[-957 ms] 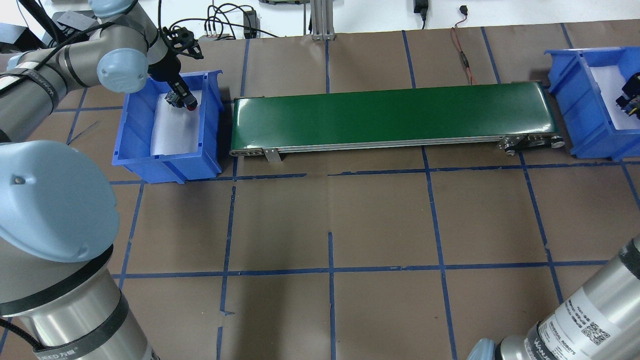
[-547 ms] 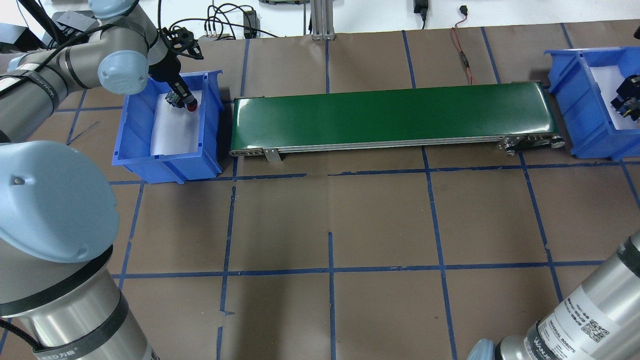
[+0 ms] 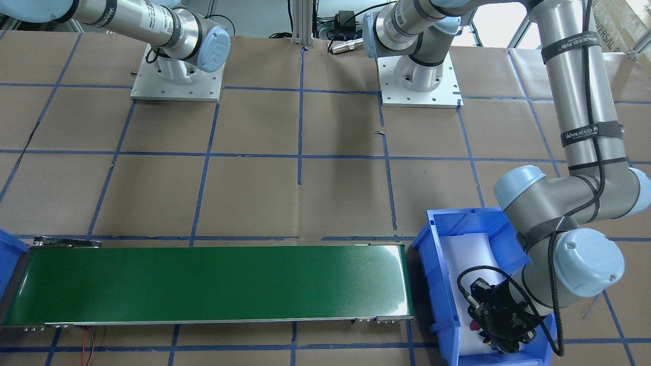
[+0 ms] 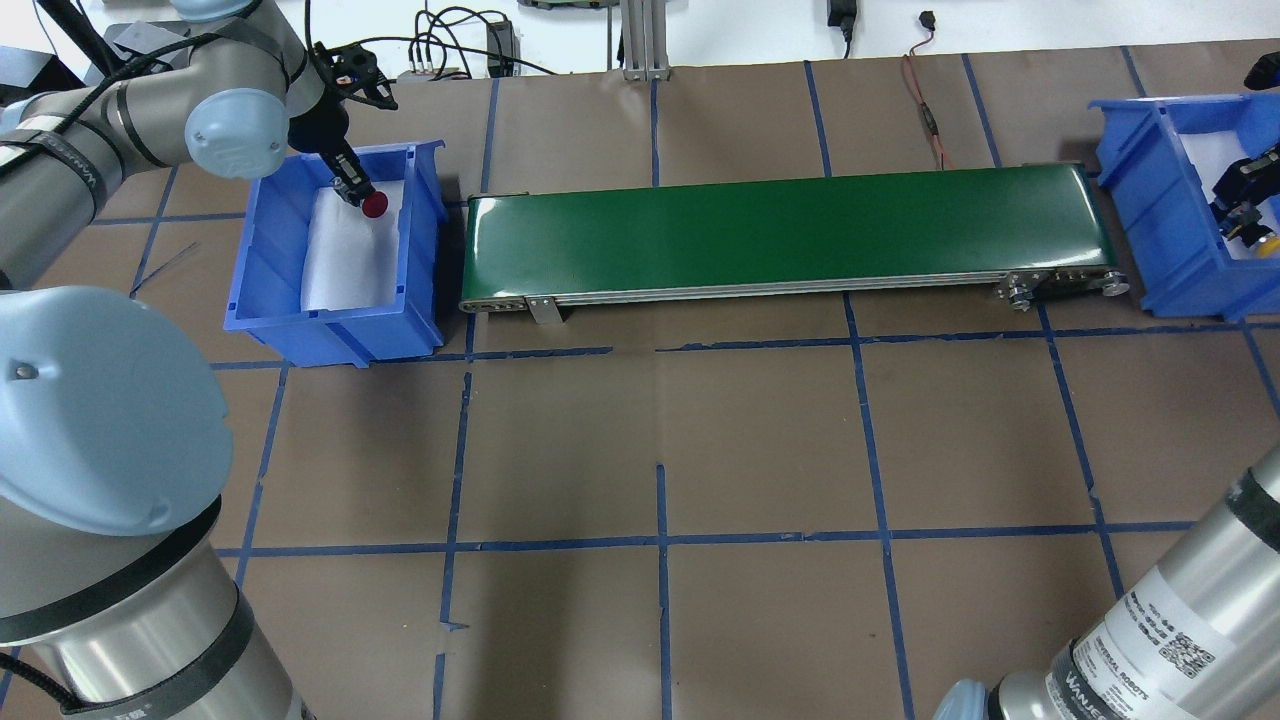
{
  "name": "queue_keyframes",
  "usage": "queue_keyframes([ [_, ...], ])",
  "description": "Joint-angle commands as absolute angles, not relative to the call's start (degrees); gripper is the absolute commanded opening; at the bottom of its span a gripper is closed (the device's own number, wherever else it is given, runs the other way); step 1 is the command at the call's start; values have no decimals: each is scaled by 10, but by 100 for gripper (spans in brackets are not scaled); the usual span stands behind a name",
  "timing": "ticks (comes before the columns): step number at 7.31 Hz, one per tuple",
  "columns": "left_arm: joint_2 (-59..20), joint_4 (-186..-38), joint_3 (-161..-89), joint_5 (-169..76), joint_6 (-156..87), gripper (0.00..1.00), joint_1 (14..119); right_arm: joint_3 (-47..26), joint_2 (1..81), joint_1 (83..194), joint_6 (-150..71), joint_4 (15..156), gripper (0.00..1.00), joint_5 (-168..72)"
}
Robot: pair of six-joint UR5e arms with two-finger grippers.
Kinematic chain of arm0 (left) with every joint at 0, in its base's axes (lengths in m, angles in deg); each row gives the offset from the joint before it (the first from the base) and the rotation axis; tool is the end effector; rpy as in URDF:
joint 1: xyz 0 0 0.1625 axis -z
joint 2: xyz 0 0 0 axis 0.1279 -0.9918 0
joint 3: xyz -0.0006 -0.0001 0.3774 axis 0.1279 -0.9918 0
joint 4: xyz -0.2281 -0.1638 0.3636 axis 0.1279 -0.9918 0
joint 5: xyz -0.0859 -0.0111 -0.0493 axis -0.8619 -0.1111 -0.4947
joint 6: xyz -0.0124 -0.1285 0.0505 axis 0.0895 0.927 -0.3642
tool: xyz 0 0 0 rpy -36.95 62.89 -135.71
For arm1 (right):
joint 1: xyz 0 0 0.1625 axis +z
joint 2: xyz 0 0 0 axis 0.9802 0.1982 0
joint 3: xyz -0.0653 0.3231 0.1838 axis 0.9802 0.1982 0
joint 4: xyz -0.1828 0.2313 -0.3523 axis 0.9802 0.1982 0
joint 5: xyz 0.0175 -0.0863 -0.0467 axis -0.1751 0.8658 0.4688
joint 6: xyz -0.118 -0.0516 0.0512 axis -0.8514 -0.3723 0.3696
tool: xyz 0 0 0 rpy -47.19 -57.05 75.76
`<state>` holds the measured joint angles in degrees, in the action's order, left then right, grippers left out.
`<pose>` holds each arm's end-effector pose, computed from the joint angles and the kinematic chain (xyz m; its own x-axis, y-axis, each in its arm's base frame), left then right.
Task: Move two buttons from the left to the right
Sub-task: 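Lower the yellow button into the right bin while the left gripper adjusts its grip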
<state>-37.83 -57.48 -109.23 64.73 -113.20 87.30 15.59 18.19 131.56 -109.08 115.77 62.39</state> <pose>-0.0020 -0.7597 0.1610 -0.5878 0.8054 -0.0763 0.8090 0.5860 -0.0467 -0.3478 -0.6943 0.1507 -0.9578 -0.2801 -0.0648 -0.2798 0.9599 -0.0142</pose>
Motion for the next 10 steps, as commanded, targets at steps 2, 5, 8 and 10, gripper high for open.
queue_keyframes([
  [2, -385, -576, -1093, 647, -1133, 42, 873, 154, 180, 1316, -1091, 1156, 36, 624],
  [5, -389, -576, -1095, 647, -1132, 53, 873, 156, 179, 1316, -1092, 1156, 36, 626],
  [8, -388, -576, -1098, 648, -1132, 52, 873, 156, 178, 1316, -1092, 1156, 39, 630],
  [10, -388, -576, -1098, 647, -1132, 51, 873, 155, 178, 1316, -1092, 1155, 43, 629],
])
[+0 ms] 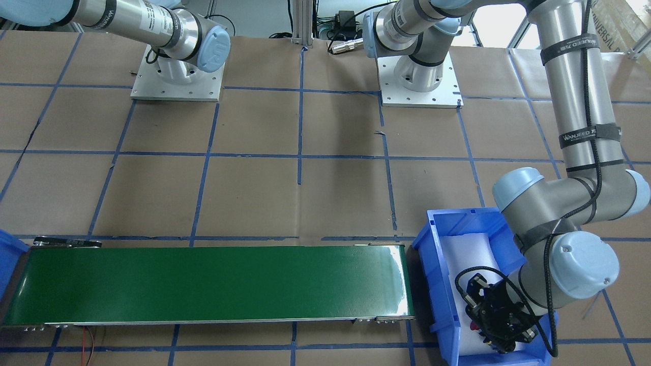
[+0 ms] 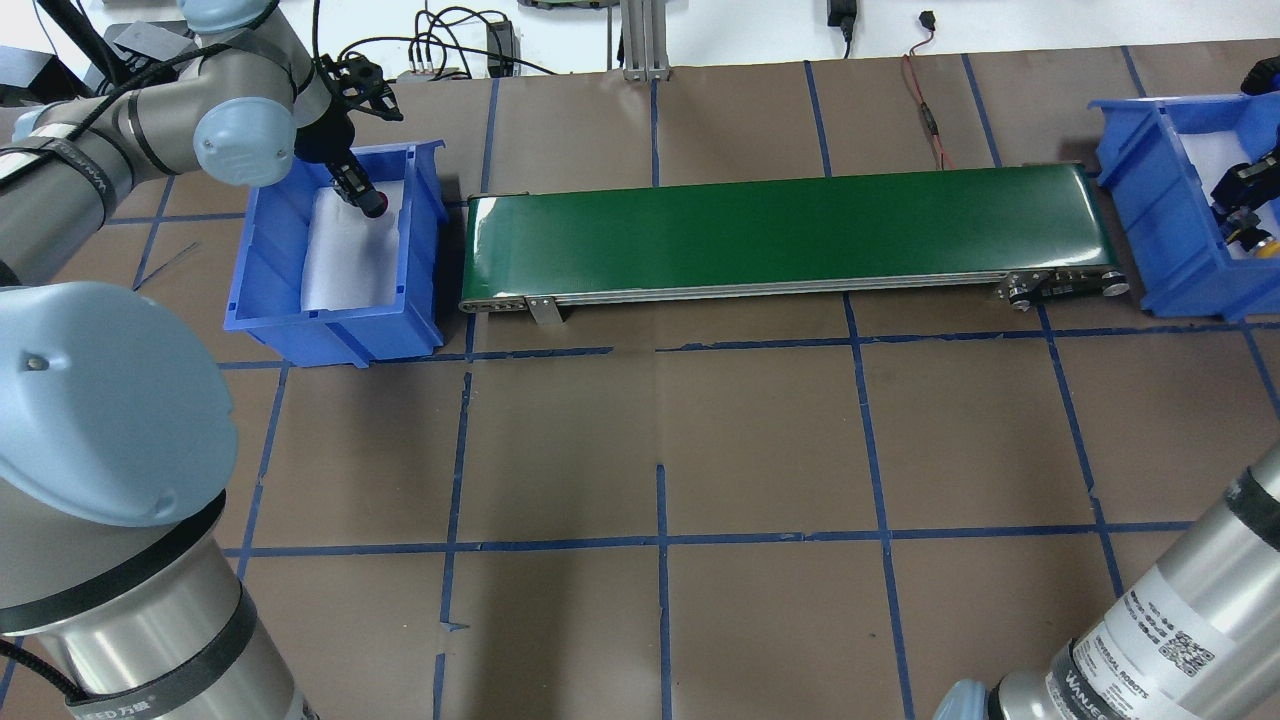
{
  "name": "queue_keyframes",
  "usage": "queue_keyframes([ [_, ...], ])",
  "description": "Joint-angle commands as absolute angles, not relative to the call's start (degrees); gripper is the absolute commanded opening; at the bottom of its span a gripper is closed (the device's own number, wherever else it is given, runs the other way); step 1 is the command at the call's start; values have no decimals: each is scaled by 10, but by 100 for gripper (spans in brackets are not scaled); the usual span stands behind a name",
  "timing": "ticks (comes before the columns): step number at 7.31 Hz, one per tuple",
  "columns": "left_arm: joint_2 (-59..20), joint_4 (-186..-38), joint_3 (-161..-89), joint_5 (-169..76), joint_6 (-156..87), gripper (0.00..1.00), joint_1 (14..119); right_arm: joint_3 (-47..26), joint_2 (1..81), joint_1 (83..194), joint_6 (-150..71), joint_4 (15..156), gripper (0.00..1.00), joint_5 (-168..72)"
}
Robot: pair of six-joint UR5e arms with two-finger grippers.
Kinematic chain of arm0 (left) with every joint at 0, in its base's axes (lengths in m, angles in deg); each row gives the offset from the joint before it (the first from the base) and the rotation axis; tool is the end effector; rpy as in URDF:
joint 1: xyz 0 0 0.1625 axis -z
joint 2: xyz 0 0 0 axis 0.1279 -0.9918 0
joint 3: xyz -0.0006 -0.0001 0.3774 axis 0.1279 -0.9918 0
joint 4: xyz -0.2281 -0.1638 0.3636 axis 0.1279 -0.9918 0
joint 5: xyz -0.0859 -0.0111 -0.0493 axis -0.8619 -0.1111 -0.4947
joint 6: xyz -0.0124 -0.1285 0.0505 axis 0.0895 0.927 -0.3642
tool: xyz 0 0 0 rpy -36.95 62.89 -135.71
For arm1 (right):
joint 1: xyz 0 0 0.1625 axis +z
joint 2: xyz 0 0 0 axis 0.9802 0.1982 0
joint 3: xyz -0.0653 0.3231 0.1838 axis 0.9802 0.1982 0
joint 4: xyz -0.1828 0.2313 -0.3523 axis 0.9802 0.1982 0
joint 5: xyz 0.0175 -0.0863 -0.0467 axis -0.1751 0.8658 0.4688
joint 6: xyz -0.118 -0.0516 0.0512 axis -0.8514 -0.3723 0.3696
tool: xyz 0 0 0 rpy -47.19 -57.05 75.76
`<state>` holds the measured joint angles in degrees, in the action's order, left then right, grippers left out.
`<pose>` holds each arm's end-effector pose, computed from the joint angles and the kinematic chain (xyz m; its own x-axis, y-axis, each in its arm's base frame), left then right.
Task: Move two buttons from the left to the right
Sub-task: 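Lower the yellow button into the right bin while the left gripper adjusts its grip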
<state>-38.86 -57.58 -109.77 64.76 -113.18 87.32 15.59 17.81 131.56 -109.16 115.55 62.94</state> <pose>-0.0028 -0.7565 0.1426 -0.5881 0.8072 -0.0504 0.8088 0.5871 -0.0335 -0.3484 -0.6930 0.1453 -0.9573 -0.2810 -0.0675 -0.2816 0.9595 -0.0004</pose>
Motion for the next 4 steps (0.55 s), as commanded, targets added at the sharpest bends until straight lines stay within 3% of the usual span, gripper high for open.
queue_keyframes([
  [1, -388, -576, -1098, 648, -1132, 45, 873, 155, 178, 1316, -1092, 1155, 45, 629],
  [4, -388, -575, -1098, 648, -1131, 38, 873, 154, 178, 1316, -1092, 1155, 54, 629],
])
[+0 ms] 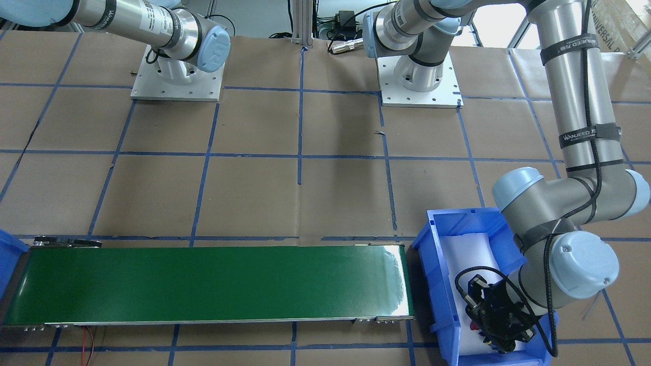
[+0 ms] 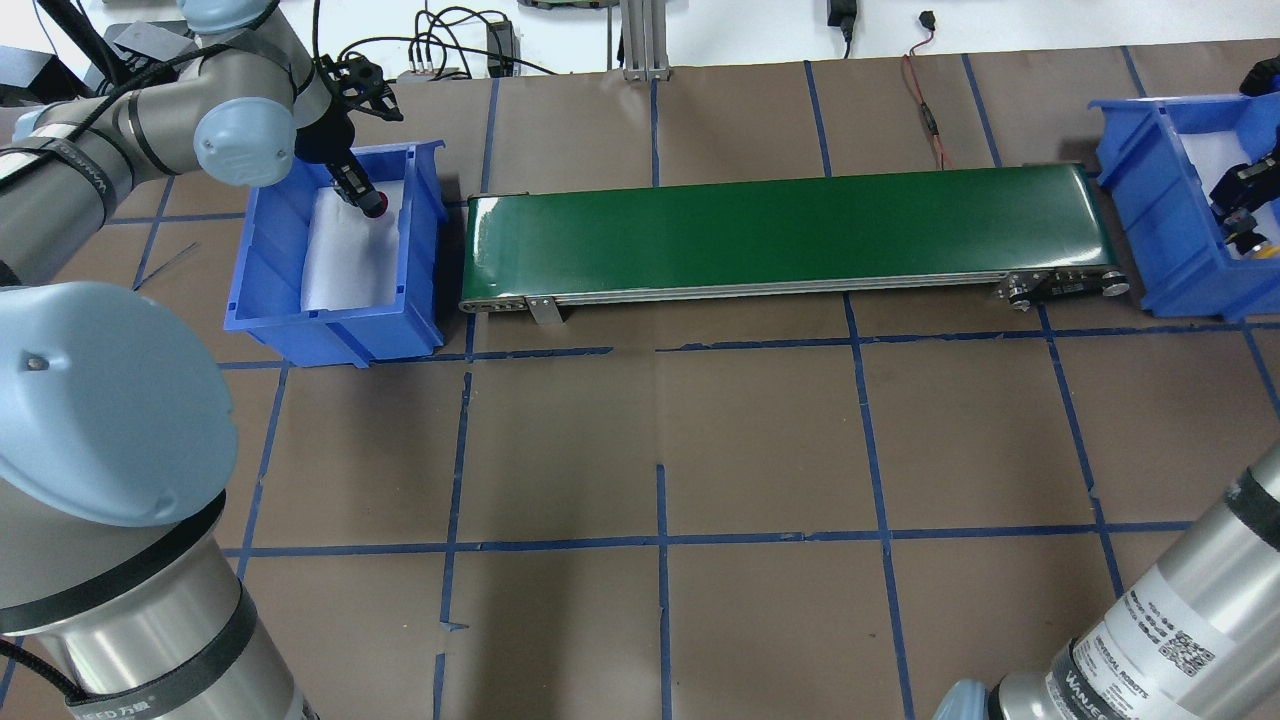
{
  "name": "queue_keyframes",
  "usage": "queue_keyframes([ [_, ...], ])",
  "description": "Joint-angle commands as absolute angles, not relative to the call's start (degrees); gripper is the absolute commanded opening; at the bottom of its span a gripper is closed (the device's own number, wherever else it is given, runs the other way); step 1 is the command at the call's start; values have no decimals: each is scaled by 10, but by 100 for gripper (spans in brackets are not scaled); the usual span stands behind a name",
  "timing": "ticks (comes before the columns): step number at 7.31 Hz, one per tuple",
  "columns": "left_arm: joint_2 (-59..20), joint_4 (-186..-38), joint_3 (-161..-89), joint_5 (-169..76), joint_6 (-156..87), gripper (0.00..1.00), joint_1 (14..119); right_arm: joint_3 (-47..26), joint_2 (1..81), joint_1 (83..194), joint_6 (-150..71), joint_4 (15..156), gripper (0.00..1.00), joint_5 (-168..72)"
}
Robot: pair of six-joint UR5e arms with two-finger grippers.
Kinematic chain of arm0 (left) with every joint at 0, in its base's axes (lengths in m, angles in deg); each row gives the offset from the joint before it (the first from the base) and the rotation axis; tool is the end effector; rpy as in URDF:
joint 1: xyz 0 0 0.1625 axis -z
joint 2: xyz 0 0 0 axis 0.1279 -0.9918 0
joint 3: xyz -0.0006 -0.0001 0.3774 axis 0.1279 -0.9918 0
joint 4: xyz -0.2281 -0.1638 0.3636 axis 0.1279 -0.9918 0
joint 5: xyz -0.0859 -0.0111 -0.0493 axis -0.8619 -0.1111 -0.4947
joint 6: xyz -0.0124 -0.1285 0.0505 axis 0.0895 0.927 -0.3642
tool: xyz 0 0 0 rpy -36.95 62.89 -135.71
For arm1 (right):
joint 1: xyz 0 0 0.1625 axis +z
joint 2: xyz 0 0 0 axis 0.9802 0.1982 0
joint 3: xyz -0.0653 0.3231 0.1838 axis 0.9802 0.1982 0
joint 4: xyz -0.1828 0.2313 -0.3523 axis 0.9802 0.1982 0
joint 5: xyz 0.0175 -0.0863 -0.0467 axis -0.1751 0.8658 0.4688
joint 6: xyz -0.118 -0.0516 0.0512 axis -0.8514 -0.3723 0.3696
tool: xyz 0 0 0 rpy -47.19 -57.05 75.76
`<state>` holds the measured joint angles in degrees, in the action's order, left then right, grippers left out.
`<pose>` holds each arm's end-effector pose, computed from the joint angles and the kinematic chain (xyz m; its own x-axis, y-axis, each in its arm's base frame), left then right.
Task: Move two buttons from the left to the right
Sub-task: 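Open the right gripper and raise it back over the belt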
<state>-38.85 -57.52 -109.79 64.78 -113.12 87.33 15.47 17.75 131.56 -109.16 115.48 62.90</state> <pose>-0.0028 -0.7565 0.1426 -0.5888 0.8067 -0.0513 0.8083 0.5878 -0.0336 -0.3479 -0.6924 0.1433 -0.9571 -0.2807 -0.0714 -0.2816 0.9595 0.0017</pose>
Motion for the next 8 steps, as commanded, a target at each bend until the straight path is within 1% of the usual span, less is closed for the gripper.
queue_keyframes([
  [1, -388, -575, -1098, 648, -1131, 38, 873, 154, 178, 1316, -1093, 1155, 54, 629],
  [2, -388, -575, -1098, 648, -1126, 35, 873, 157, 179, 1316, -1093, 1154, 54, 630],
  [4, -387, -576, -1098, 650, -1112, 24, 873, 165, 191, 1316, -1093, 1148, 54, 628],
  [5, -387, -576, -1098, 650, -1108, 21, 873, 174, 202, 1316, -1095, 1143, 54, 626],
  [8, -374, -582, -1097, 654, -1108, 19, 874, 188, 259, 1333, -1096, 1111, 54, 621],
])
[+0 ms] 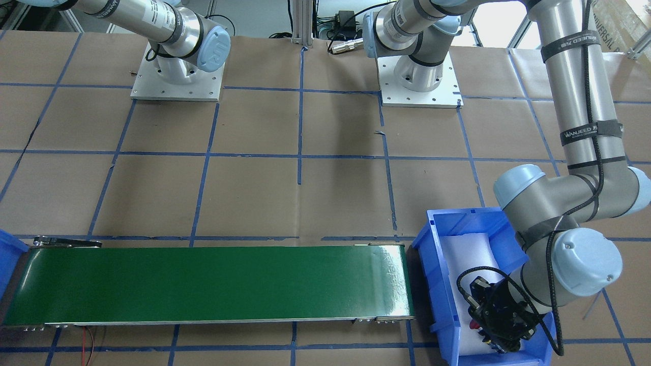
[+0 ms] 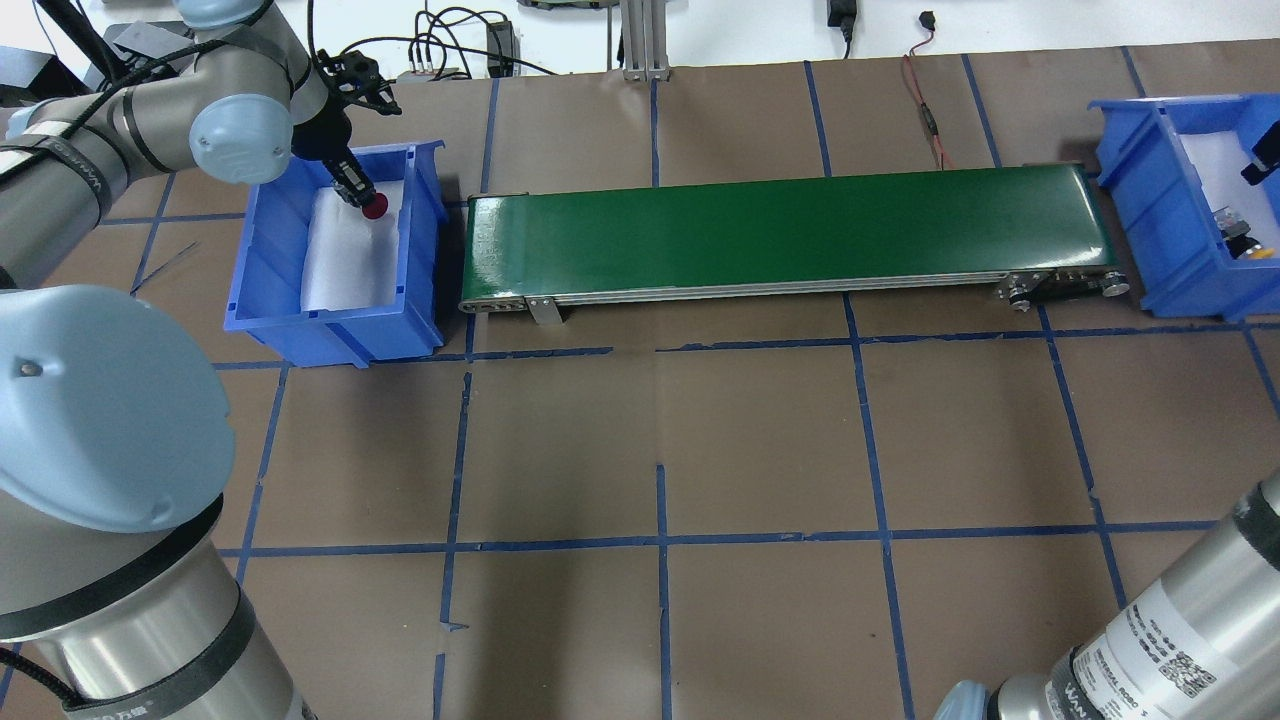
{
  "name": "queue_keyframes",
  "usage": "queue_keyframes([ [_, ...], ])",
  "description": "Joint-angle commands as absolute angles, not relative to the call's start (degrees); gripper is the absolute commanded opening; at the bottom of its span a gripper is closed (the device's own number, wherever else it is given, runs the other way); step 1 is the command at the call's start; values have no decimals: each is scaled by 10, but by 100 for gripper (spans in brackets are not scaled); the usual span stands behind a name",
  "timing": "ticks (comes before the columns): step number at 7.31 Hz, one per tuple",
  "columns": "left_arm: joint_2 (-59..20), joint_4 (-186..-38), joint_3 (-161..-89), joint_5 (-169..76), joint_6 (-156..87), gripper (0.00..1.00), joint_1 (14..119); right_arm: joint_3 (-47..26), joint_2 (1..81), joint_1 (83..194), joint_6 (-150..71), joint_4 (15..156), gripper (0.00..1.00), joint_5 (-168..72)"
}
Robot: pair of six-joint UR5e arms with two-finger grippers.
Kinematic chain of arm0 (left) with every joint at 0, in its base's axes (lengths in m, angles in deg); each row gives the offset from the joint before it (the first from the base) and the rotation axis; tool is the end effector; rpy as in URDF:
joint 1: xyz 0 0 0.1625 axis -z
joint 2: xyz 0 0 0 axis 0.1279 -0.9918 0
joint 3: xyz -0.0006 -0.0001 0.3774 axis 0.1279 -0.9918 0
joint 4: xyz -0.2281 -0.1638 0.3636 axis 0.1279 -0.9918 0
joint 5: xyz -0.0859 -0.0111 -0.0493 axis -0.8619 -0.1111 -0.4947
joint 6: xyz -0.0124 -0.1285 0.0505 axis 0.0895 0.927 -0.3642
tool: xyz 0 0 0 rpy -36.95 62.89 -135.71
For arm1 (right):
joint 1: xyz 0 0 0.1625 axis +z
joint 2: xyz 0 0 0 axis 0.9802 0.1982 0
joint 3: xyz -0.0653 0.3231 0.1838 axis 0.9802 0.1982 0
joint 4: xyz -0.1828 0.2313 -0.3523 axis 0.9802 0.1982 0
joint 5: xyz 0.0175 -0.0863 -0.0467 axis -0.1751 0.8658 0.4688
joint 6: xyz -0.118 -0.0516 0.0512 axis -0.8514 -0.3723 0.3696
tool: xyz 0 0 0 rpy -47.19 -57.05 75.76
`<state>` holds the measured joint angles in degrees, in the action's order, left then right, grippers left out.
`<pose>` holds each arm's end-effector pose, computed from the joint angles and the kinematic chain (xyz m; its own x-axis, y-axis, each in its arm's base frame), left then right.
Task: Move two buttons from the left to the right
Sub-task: 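Open the right gripper and raise it back over the belt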
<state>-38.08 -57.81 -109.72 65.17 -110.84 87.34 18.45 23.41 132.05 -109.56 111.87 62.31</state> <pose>-0.0021 -0.7562 0.1527 -0.6202 0.7820 -0.0615 0.7843 0.6194 -0.0342 -0.3419 -0.6977 0.2398 -0.9544 -0.2984 -0.0066 -0.2976 0.9529 -0.0590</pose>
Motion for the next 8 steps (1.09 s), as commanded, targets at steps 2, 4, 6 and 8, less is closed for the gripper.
queue_keyframes([
  [2, -378, -585, -1098, 655, -1108, 23, 874, 186, 299, 1393, -1085, 1097, 54, 612],
  [4, -381, -583, -1098, 651, -1108, 60, 875, 183, 315, 1480, -955, 1099, 57, 613],
  [6, -384, -579, -1098, 651, -1112, 61, 875, 172, 330, 1574, -811, 1094, 59, 614],
  [8, -385, -578, -1099, 651, -1111, 60, 875, 156, 352, 1614, -712, 1048, 59, 617],
])
